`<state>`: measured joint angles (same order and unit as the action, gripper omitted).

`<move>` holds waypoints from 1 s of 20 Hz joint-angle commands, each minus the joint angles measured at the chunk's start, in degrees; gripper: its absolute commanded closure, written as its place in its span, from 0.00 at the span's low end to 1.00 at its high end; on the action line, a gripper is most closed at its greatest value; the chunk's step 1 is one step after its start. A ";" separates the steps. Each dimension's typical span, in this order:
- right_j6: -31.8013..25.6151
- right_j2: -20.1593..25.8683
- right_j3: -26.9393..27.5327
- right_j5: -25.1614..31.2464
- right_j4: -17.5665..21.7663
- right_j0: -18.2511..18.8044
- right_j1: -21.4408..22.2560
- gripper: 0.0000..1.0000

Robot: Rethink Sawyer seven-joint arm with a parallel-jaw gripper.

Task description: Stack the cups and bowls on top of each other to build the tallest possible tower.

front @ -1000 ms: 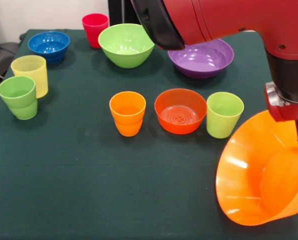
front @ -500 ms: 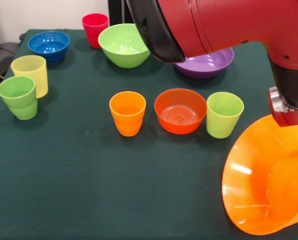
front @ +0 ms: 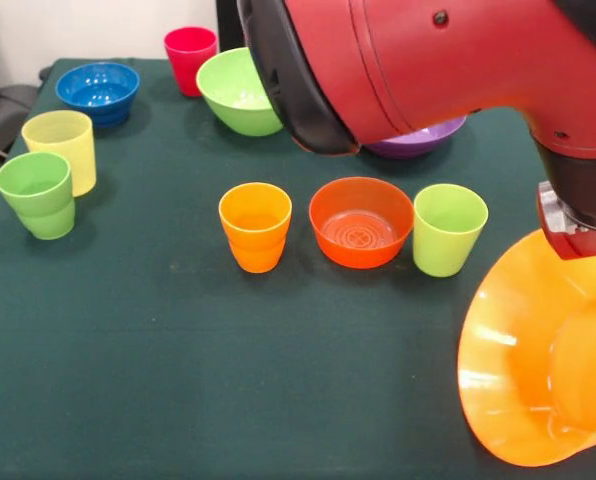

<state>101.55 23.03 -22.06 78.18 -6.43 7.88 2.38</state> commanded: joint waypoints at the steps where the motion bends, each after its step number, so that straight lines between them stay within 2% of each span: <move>1: 4.62 8.27 3.37 7.14 3.61 1.98 -2.00 1.00; 10: 2.45 15.41 4.71 10.95 10.75 5.15 -2.22 1.00; 20: 0.86 31.93 6.55 19.06 27.90 9.89 -1.94 1.00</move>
<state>101.55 44.18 -15.95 89.14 9.30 15.59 0.57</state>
